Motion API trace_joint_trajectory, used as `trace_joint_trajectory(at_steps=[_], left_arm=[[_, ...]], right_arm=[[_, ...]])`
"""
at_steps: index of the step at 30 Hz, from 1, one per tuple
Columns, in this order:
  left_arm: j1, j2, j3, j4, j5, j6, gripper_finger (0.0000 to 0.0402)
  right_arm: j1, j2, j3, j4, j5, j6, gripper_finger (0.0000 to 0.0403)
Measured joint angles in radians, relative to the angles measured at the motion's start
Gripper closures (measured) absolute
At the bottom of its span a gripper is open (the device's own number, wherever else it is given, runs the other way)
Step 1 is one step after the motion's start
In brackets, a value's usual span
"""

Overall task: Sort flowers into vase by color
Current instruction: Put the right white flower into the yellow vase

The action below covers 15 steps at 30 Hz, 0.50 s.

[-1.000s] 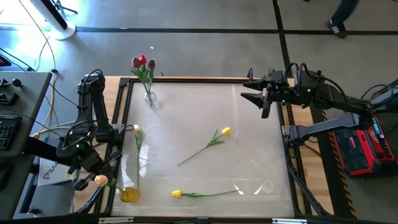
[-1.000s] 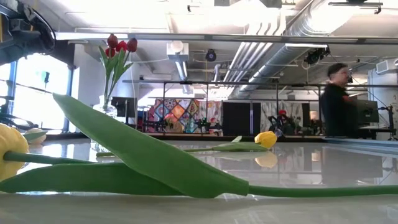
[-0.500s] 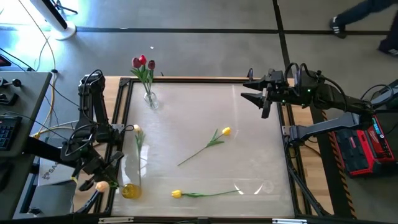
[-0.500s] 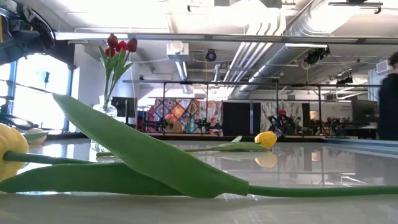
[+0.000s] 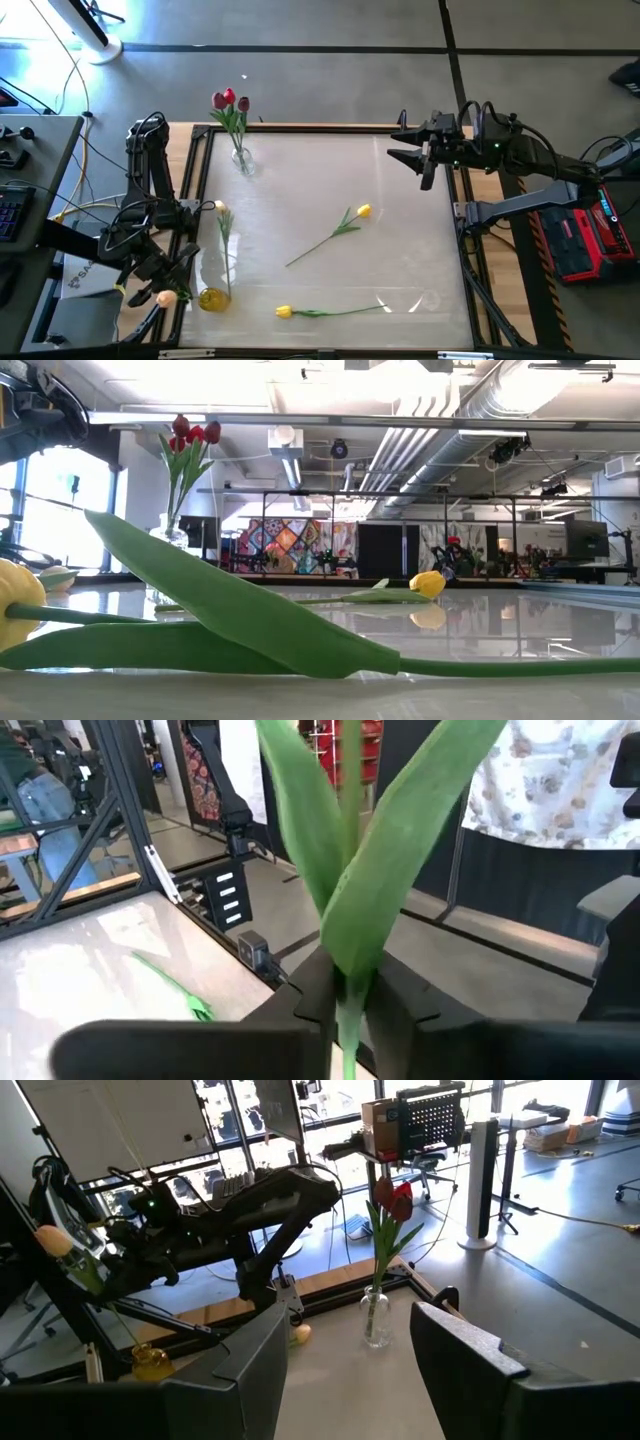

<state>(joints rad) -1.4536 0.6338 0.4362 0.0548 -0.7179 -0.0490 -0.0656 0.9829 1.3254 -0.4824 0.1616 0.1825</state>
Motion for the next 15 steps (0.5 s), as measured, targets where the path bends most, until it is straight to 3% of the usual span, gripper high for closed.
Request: trace_joint_trajectory(at_steps=[8, 15], left_arm=[[0.000, -0.013, 0.000, -0.004, 0.000, -0.044, 0.0275], [0.000, -0.028, 0.010, -0.007, 0.015, -0.073, 0.0240]], right_arm=[[0.000, 0.000, 0.000, 0.000, 0.000, 0.000, 0.0203], [0.000, 0.000, 0.000, 0.000, 0.000, 0.000, 0.0203]])
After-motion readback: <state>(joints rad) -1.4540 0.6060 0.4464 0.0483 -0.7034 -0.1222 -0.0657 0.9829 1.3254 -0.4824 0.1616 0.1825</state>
